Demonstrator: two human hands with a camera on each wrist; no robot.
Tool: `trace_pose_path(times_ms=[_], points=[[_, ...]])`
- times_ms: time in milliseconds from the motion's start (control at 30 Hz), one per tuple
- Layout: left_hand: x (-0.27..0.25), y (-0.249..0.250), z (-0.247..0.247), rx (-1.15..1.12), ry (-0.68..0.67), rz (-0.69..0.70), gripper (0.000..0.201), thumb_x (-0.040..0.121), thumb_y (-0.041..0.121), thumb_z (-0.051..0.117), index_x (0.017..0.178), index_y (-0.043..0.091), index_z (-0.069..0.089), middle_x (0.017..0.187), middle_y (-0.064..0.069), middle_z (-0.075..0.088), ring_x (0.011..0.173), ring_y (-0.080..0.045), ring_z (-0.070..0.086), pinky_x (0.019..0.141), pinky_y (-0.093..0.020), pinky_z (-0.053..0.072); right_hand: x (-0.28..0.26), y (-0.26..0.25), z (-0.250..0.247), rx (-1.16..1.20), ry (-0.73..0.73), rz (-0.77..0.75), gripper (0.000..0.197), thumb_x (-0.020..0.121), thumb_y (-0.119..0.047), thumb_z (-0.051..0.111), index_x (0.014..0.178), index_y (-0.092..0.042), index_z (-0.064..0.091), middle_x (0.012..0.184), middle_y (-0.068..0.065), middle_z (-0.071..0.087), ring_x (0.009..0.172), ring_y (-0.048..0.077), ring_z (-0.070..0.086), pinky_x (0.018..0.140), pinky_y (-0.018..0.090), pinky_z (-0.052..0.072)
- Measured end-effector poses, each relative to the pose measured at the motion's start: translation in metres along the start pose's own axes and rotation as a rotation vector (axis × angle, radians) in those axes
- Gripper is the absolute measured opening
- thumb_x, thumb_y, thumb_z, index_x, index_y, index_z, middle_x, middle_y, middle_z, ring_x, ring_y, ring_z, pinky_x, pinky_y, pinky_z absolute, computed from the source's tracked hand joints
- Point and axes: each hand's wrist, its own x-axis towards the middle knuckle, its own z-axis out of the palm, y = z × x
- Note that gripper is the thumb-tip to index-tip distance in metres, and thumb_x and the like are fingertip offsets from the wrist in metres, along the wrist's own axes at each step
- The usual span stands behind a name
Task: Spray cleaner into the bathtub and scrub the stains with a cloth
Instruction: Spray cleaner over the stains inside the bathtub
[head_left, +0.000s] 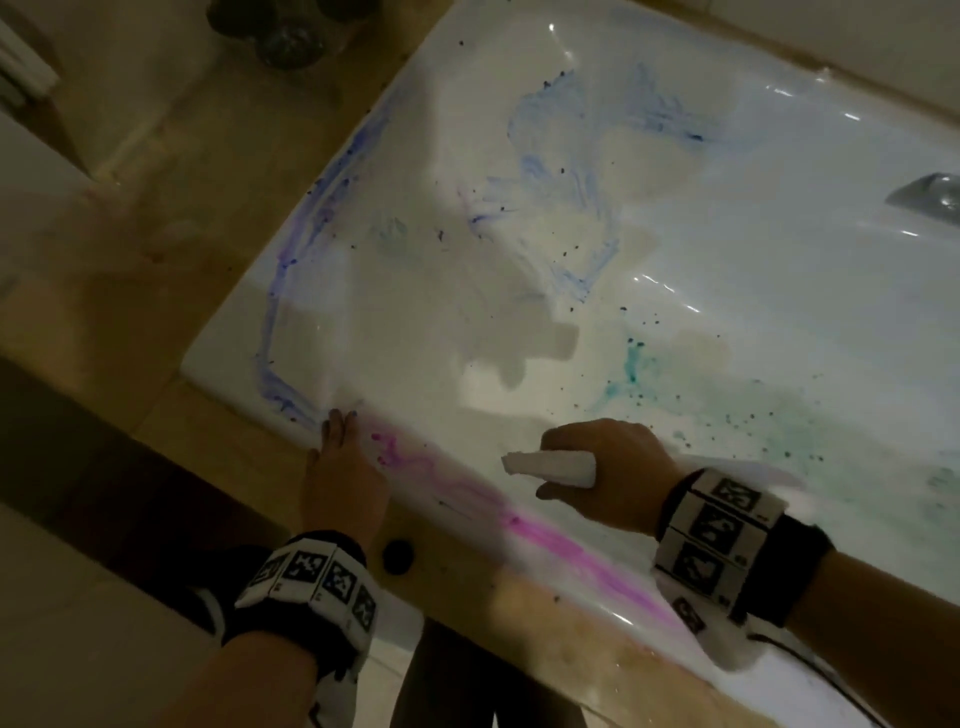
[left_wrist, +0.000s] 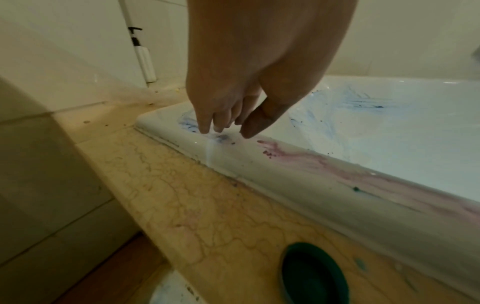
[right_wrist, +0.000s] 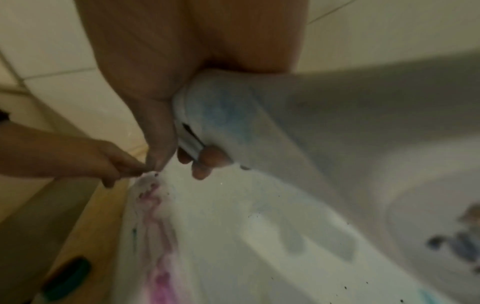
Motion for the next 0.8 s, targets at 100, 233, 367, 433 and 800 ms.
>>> trace_pose_path(times_ms=[100, 233, 367, 433, 800], points=[[-0.013, 0.011, 0.002, -0.002, 0.002, 0.088, 0.064, 0.094, 0.002, 0.034, 0.150, 0.012, 0.005, 0.158, -0.004, 0.002, 0.141, -0.026, 0.021, 0.111, -0.035, 0.027, -0.024, 0.000, 0.010, 0.015, 0.134, 0.105, 0.019, 0.088, -0.040, 0.055, 0.093, -0.022, 0.060, 0.091, -0.004, 0.066, 0.086, 0.015, 0.061, 0.076, 0.024, 0.048], [-0.033, 0.031, 0.014, -0.041, -0.015, 0.179, 0.063, 0.094, 0.000, 0.035, 0.150, 0.014, 0.009, 0.157, 0.000, 0.004, 0.143, -0.023, 0.018, 0.113, -0.033, 0.024, -0.063, 0.001, 0.021, 0.153, 0.204, 0.241, 0.022, 0.086, -0.043, 0.060, 0.098, -0.025, 0.054, 0.095, -0.007, 0.060, 0.088, 0.012, 0.057, 0.077, 0.025, 0.046], [-0.052, 0.047, 0.030, -0.119, -0.044, 0.169, 0.067, 0.091, -0.002, 0.037, 0.149, 0.020, 0.015, 0.157, 0.005, 0.009, 0.136, -0.025, 0.033, 0.109, -0.037, 0.032, -0.106, 0.000, 0.050, 0.308, 0.299, 0.279, 0.027, 0.082, -0.046, 0.063, 0.103, -0.031, 0.055, 0.094, -0.013, 0.058, 0.080, 0.005, 0.048, 0.068, 0.021, 0.035], [-0.063, 0.052, 0.036, -0.126, -0.054, 0.190, 0.065, 0.091, -0.004, 0.036, 0.149, 0.019, 0.016, 0.157, 0.005, 0.010, 0.135, -0.024, 0.035, 0.108, -0.038, 0.032, -0.121, 0.000, 0.067, 0.377, 0.335, 0.340, 0.020, 0.082, -0.046, 0.061, 0.090, -0.029, 0.056, 0.080, -0.013, 0.055, 0.075, 0.009, 0.052, 0.063, 0.022, 0.038], [-0.124, 0.085, 0.073, 0.224, -0.153, 0.455, 0.066, 0.096, 0.005, 0.033, 0.150, 0.018, -0.003, 0.157, 0.002, -0.007, 0.145, -0.013, 0.002, 0.116, -0.026, 0.005, -0.159, 0.004, 0.137, 0.589, 0.463, 0.558, 0.020, 0.084, -0.051, 0.057, 0.089, -0.031, 0.057, 0.080, -0.014, 0.056, 0.075, 0.006, 0.052, 0.072, 0.017, 0.039]])
